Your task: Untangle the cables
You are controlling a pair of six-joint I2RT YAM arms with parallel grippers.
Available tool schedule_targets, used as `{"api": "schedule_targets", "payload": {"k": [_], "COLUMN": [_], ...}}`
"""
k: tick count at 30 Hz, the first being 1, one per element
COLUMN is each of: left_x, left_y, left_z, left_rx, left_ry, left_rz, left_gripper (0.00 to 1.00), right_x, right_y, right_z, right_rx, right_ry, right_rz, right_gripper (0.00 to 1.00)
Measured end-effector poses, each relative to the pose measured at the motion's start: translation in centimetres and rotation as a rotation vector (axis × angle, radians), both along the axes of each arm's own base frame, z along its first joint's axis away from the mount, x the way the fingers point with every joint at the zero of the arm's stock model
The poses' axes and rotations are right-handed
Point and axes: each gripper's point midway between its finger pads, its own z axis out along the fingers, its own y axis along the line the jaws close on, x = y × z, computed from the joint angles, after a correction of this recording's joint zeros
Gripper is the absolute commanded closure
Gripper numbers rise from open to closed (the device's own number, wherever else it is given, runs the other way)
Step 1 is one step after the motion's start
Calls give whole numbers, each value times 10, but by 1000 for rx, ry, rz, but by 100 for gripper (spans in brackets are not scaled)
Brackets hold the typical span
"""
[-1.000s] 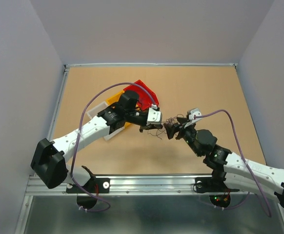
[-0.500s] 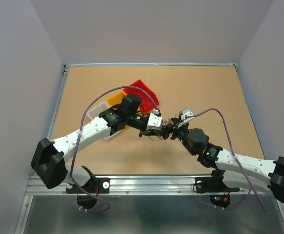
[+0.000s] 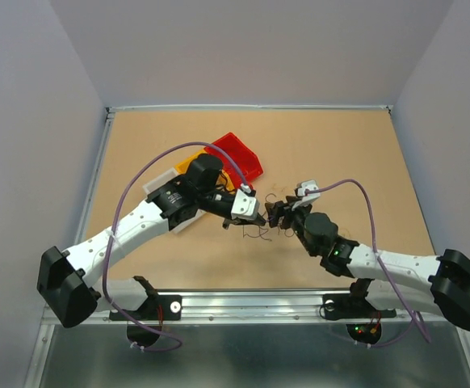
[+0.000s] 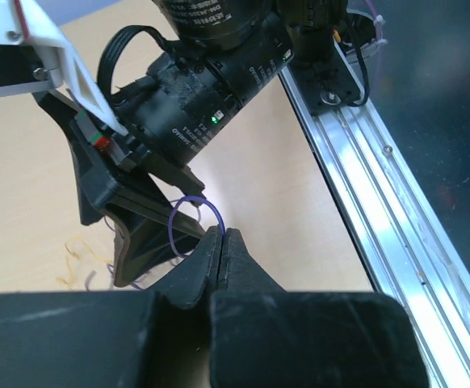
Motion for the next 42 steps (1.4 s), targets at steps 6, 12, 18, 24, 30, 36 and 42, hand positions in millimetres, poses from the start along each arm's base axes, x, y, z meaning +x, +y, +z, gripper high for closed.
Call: {"api": "schedule_targets", "payload": {"k": [6, 12, 18, 24, 30, 36, 42], "left_x": [6, 25, 56, 65, 58, 55, 69], "left_y": [-2, -2, 6, 8, 6, 7, 21], "left_z": [2, 3, 15, 11, 12, 13, 25], "left_rx": [-7, -8, -52, -50, -59, -66, -109], "left_ry": [-5, 5, 11, 40, 57, 64, 62], "left_rz": [28, 109, 213, 235, 197, 176, 234], "left_gripper": [100, 100, 100, 100, 100, 100, 100], "right_x": [-9, -23, -34, -33, -18, 0, 22], "right_y": [-8, -29, -17, 4, 22, 22, -5], "right_z": [19, 37, 37, -21, -40, -40, -49], "right_rx": [75, 167, 156, -17, -114, -128, -92], "right_ry": [-55, -124, -136, -13, 40, 48, 105], "right_rz": [16, 13, 120, 195, 196, 101, -64], "right_gripper": [28, 32, 26, 25, 26, 42, 60]}}
